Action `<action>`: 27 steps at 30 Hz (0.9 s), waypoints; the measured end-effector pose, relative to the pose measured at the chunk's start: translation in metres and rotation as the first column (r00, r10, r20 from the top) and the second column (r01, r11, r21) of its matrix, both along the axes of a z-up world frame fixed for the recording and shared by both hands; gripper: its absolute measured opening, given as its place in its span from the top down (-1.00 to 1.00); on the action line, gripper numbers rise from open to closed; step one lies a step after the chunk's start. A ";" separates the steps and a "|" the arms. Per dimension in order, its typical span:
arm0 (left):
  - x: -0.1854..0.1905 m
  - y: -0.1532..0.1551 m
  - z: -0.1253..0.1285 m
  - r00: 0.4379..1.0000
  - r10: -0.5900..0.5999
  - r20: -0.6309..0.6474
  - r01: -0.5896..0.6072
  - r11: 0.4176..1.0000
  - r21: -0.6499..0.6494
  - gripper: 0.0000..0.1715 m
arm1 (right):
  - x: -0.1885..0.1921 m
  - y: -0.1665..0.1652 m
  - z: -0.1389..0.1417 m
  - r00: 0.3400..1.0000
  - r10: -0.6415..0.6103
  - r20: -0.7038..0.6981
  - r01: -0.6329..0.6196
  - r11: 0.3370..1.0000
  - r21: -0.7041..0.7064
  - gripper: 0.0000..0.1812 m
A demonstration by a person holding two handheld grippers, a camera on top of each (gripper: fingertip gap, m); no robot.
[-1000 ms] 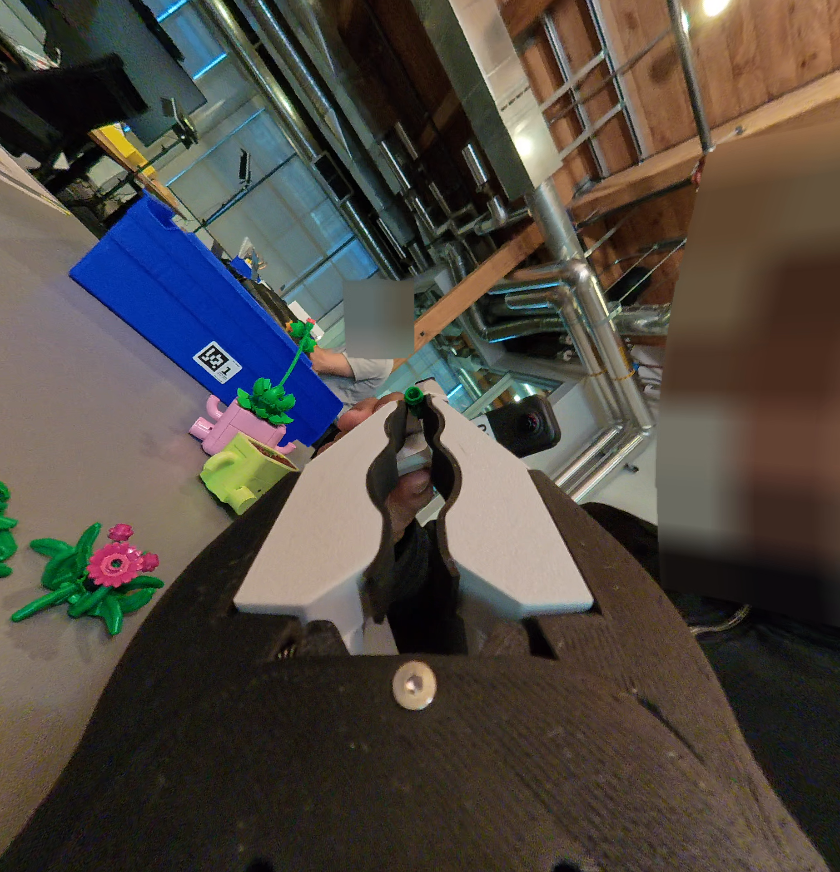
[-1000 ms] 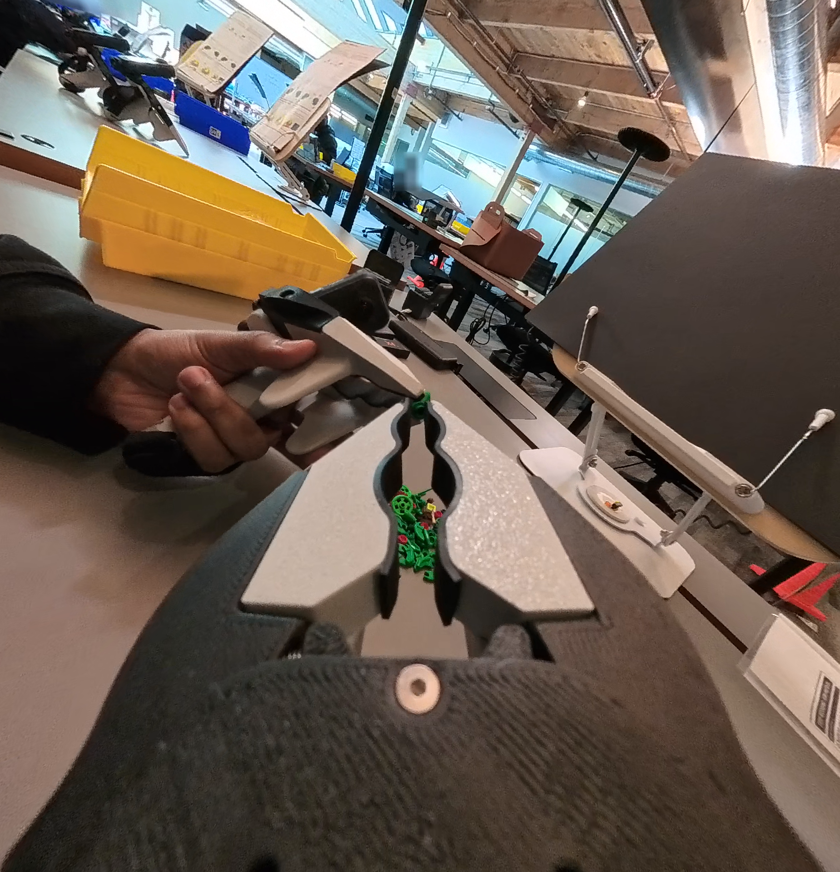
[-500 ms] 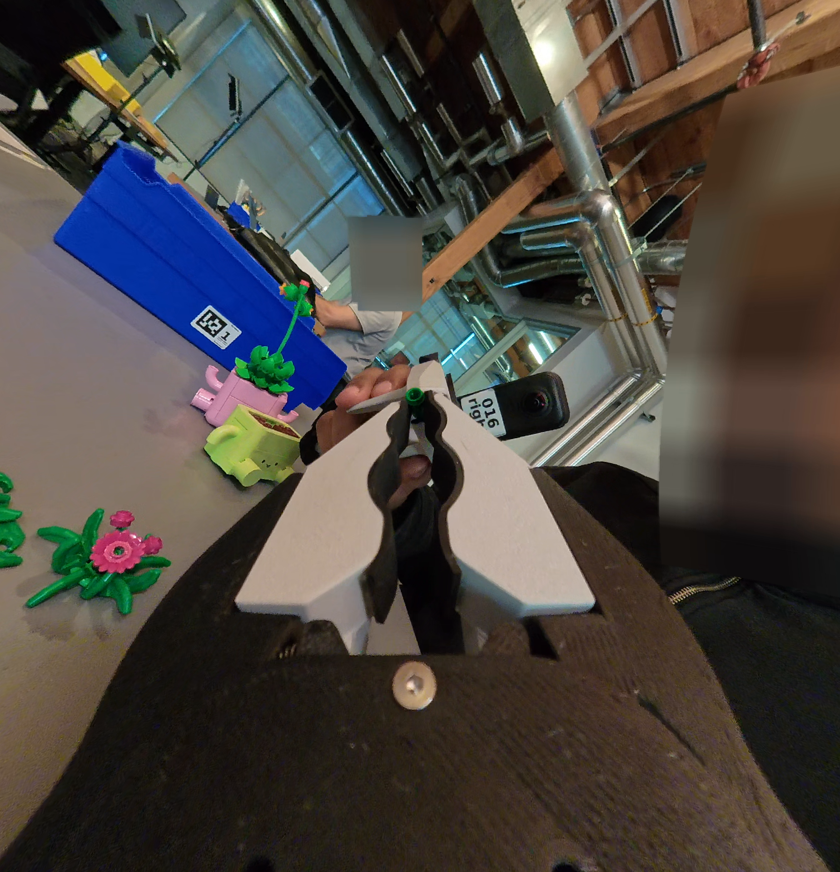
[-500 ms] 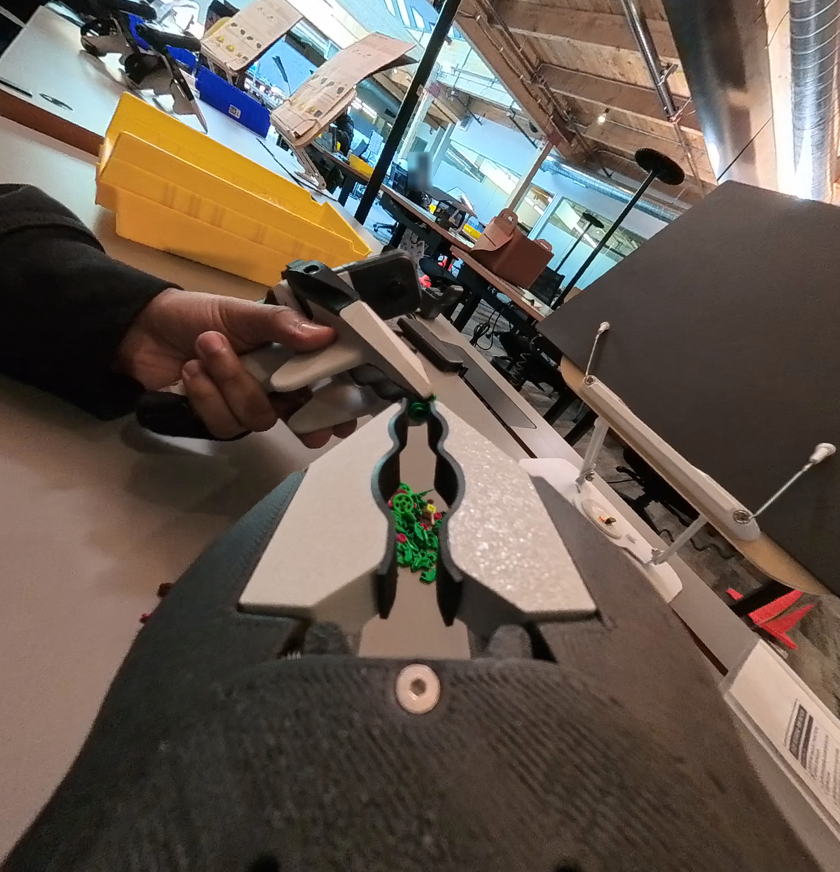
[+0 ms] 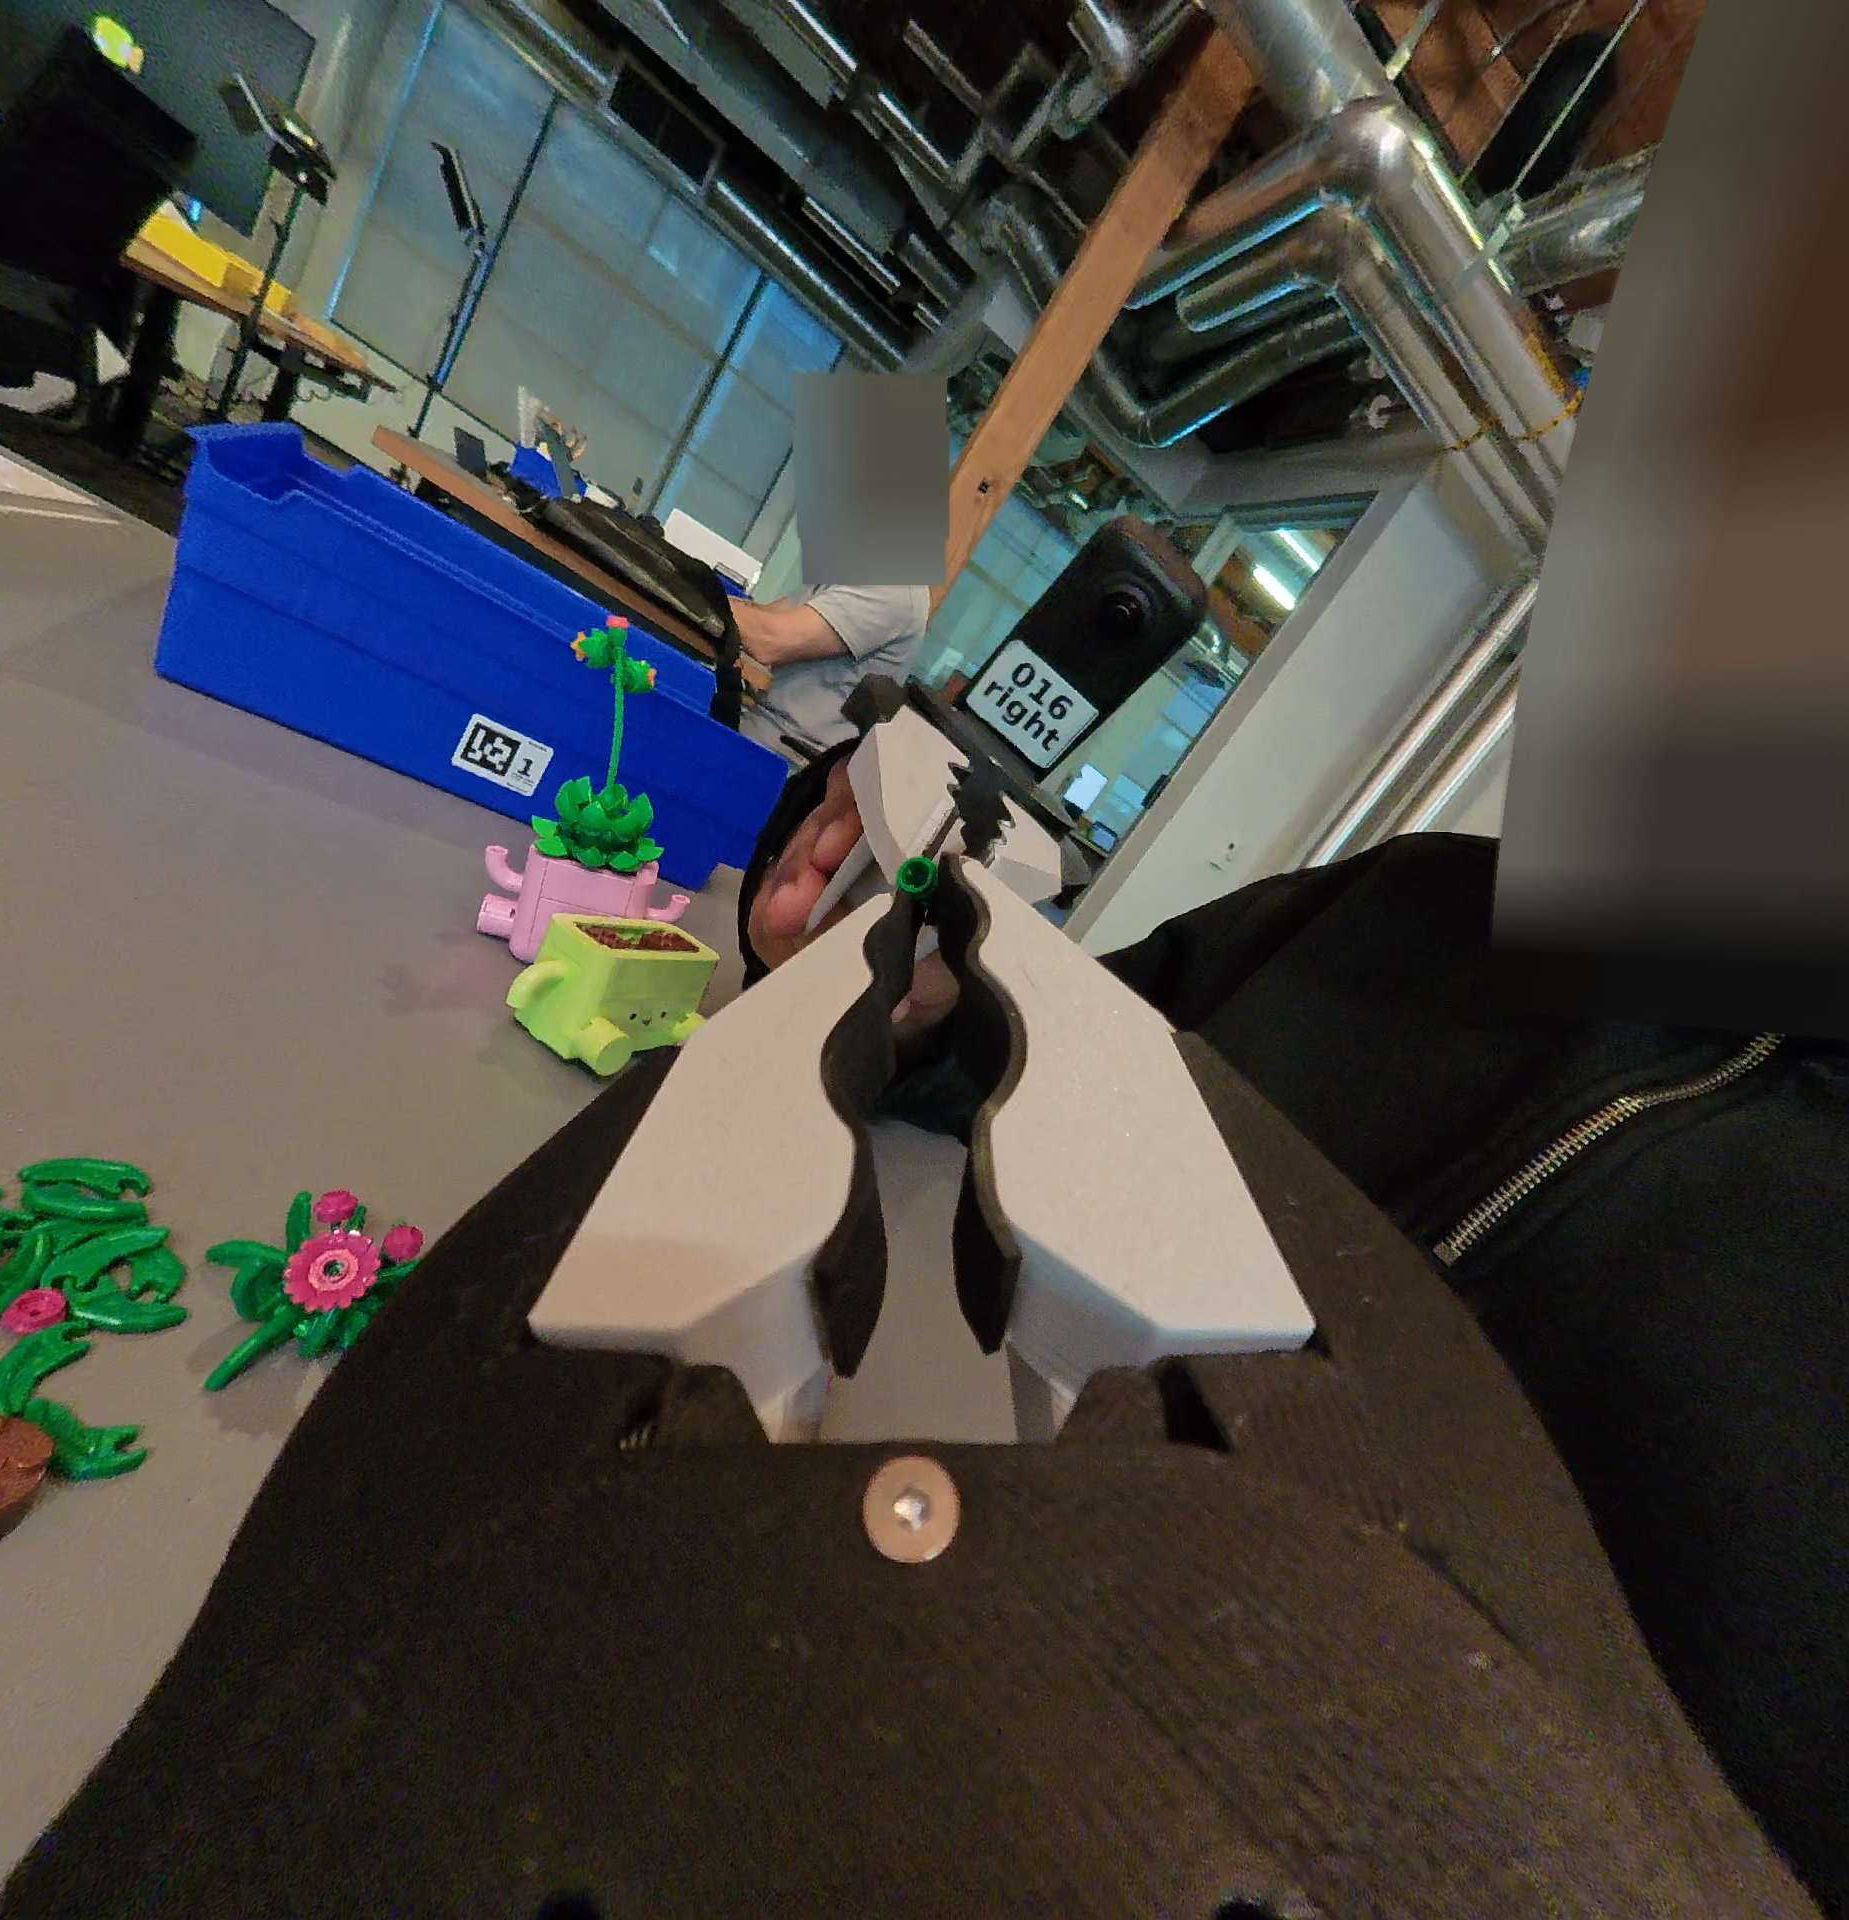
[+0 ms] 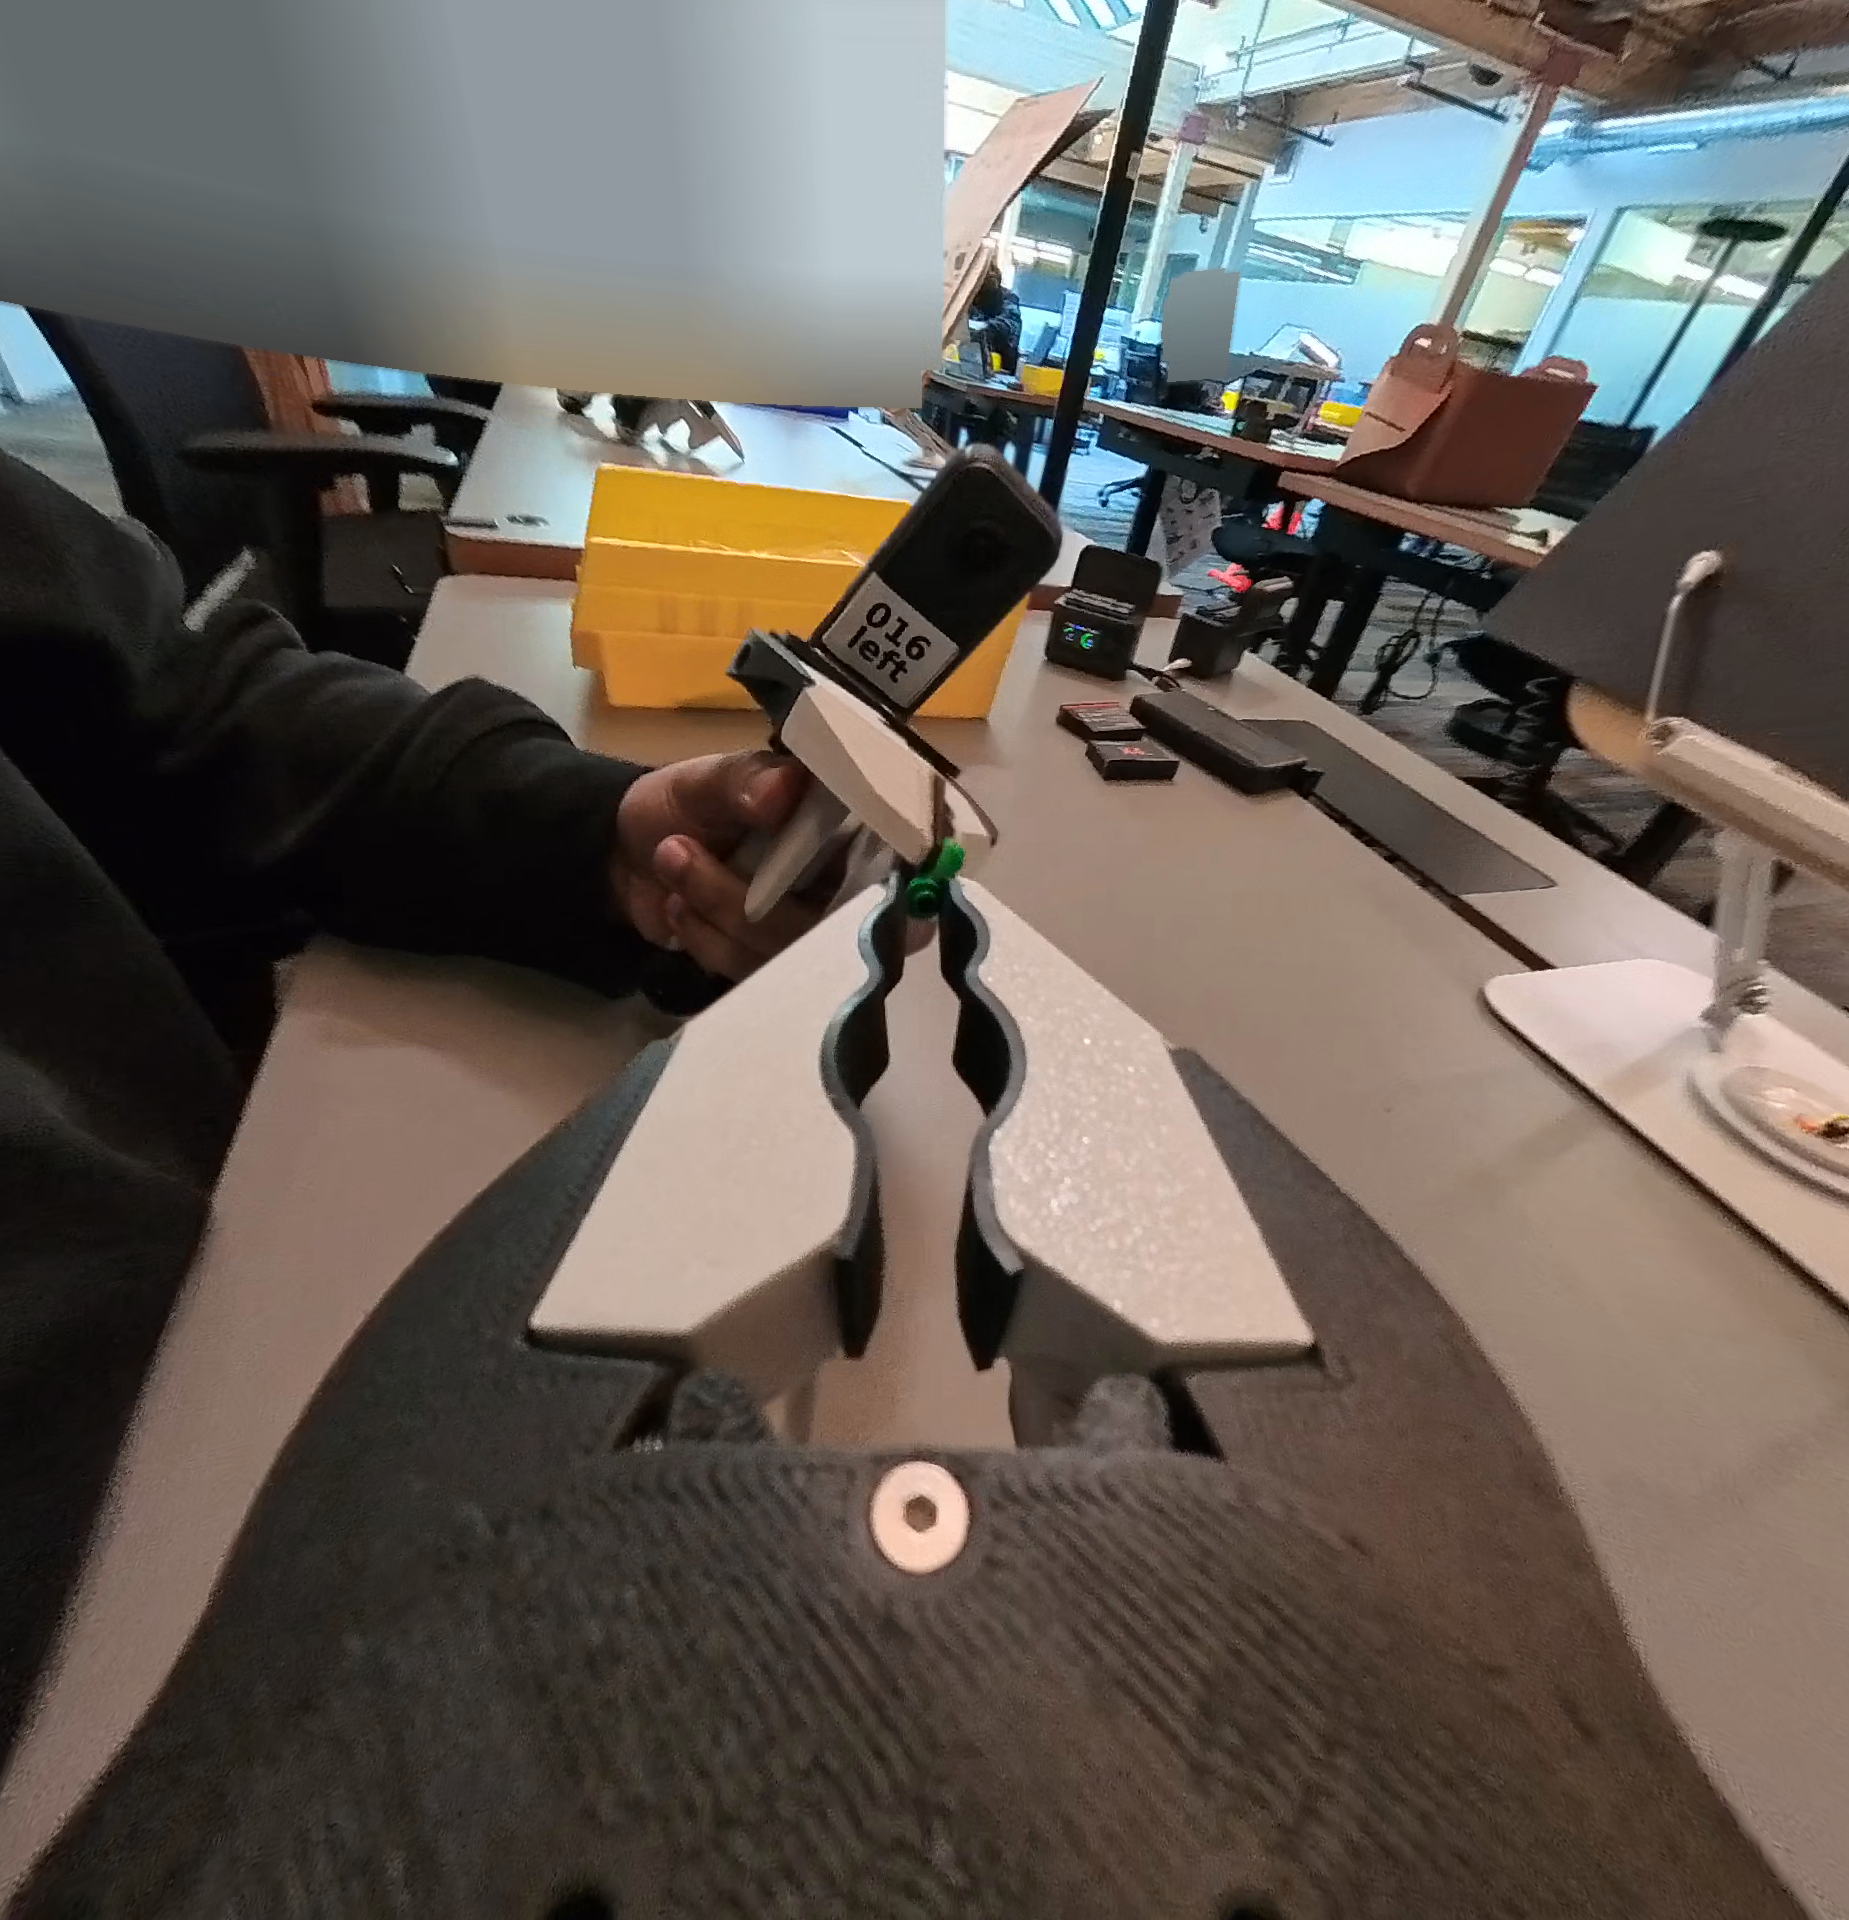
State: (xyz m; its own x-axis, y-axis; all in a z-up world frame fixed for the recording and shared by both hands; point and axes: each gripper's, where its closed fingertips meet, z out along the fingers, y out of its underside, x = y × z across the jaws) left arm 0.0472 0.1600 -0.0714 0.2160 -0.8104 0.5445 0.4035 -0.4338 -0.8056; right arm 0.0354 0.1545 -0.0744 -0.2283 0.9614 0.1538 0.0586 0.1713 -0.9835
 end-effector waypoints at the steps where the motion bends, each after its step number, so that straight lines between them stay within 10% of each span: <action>1: 0.000 -0.001 0.002 1.000 0.003 0.007 -0.003 1.000 0.010 1.00 | 0.001 -0.001 0.002 1.000 0.012 -0.003 -0.012 0.999 -0.031 0.95; 4: -0.004 -0.010 0.022 0.996 0.076 0.055 -0.084 0.984 0.154 1.00 | 0.008 -0.006 0.014 0.995 0.094 -0.042 -0.100 0.981 -0.164 0.95; 6: -0.079 -0.012 0.062 0.920 0.191 0.342 -0.263 0.948 0.178 1.00 | 0.024 0.006 0.026 0.992 0.095 -0.087 -0.113 0.967 -0.228 0.95; 16: -0.023 -0.004 -0.010 0.908 0.312 -0.280 -0.218 0.922 0.320 1.00 | 0.013 0.007 0.004 1.000 0.013 0.000 -0.013 0.998 -0.063 0.95; 20: 0.000 -0.008 -0.025 0.789 0.422 -0.446 -0.180 0.854 0.488 0.63 | 0.011 0.000 -0.011 0.988 0.129 0.085 -0.107 0.967 -0.231 0.95; 27: 0.010 -0.007 -0.046 0.473 0.664 -0.580 -0.026 0.668 0.744 0.78 | 0.008 -0.017 -0.031 0.938 0.286 0.197 -0.175 0.878 -0.445 0.95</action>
